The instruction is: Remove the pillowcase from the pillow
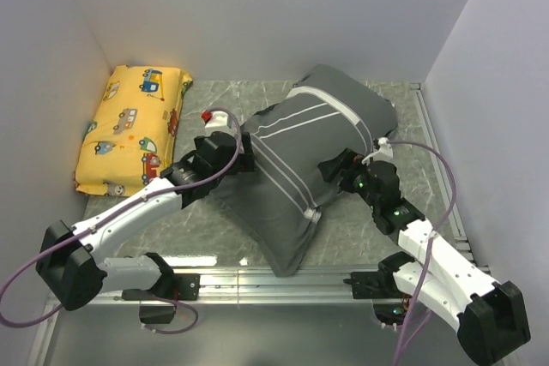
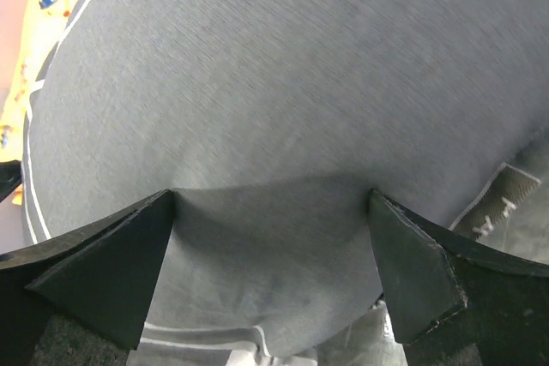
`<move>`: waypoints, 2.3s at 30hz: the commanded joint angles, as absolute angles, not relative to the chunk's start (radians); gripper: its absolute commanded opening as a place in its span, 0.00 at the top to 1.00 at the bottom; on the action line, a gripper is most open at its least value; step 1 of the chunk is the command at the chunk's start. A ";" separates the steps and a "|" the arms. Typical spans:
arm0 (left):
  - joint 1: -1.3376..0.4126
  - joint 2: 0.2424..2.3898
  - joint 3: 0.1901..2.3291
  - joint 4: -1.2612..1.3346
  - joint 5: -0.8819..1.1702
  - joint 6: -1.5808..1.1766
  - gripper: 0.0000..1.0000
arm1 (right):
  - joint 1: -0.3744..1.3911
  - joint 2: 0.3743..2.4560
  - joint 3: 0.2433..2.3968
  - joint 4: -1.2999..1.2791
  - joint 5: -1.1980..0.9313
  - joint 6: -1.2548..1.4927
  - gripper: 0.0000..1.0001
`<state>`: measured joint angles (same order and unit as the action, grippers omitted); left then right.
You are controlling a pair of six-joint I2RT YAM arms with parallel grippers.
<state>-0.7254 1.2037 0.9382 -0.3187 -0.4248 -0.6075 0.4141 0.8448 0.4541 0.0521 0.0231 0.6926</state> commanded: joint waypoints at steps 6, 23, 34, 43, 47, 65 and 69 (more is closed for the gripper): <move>-0.730 1.281 0.874 -0.222 -0.479 -0.683 0.14 | 0.426 0.943 0.293 0.392 0.055 0.772 0.00; -0.856 1.356 0.873 -0.204 -0.327 -0.687 1.00 | 0.696 0.923 0.990 -0.150 0.302 0.525 1.00; -0.908 1.054 0.819 -0.308 -0.244 -0.729 0.97 | 0.772 1.492 1.339 -0.203 0.419 0.474 1.00; -0.899 0.980 0.913 -0.425 -0.314 -0.730 0.54 | 0.689 1.952 1.504 -0.161 0.269 0.572 1.00; -0.896 0.917 1.011 -0.537 -0.435 -0.724 0.19 | 0.666 2.025 1.542 -0.157 0.203 0.615 1.00; -0.925 0.884 0.913 -0.391 -0.350 -0.807 0.01 | 0.618 2.031 1.698 -0.199 0.089 0.623 1.00; -0.954 0.789 0.890 -0.330 -0.324 -0.819 0.01 | 0.618 2.033 1.749 -0.230 0.106 0.601 1.00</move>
<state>-0.9310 0.8799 0.8913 -0.4427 -0.3542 -0.7940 0.6277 2.0205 1.6756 -0.2672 0.1001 0.6079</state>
